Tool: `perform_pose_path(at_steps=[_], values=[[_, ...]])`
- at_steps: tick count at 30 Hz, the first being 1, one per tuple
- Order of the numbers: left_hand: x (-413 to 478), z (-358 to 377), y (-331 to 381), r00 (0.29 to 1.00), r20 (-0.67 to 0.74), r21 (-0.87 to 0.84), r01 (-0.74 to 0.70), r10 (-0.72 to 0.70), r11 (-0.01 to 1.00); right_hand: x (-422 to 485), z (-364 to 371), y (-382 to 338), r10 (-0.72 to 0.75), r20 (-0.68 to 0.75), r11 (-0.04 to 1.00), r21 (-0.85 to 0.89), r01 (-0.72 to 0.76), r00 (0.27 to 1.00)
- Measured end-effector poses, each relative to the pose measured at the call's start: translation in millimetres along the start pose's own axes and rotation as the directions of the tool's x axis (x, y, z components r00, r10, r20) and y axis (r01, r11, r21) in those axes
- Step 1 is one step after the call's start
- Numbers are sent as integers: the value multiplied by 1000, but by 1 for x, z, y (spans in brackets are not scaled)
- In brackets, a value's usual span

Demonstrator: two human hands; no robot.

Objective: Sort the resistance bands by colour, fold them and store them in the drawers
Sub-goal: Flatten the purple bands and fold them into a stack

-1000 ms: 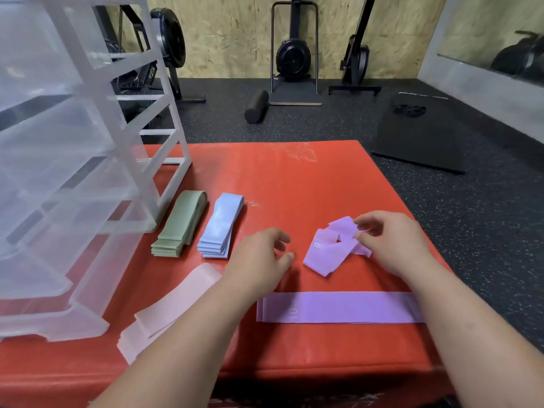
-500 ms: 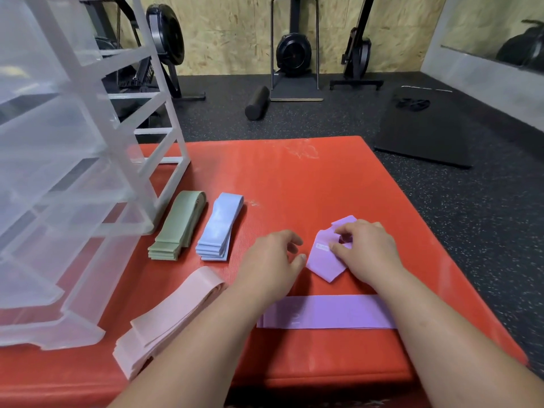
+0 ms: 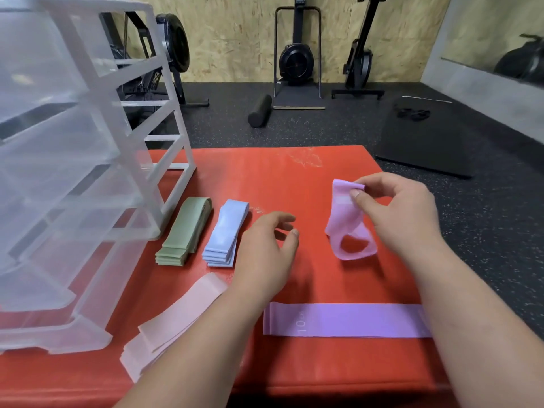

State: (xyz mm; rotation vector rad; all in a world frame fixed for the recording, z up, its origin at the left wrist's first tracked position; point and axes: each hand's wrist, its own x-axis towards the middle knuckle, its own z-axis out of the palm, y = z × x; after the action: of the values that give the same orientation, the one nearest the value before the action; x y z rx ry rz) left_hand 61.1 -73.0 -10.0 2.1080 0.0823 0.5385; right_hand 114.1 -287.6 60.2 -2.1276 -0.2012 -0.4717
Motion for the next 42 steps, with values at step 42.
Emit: perform_pose_path(at_steps=[42], values=[[14,-6,-10,892,353,28,290,-281,957,-6,-34,78,631,0,650,546,-529,776]])
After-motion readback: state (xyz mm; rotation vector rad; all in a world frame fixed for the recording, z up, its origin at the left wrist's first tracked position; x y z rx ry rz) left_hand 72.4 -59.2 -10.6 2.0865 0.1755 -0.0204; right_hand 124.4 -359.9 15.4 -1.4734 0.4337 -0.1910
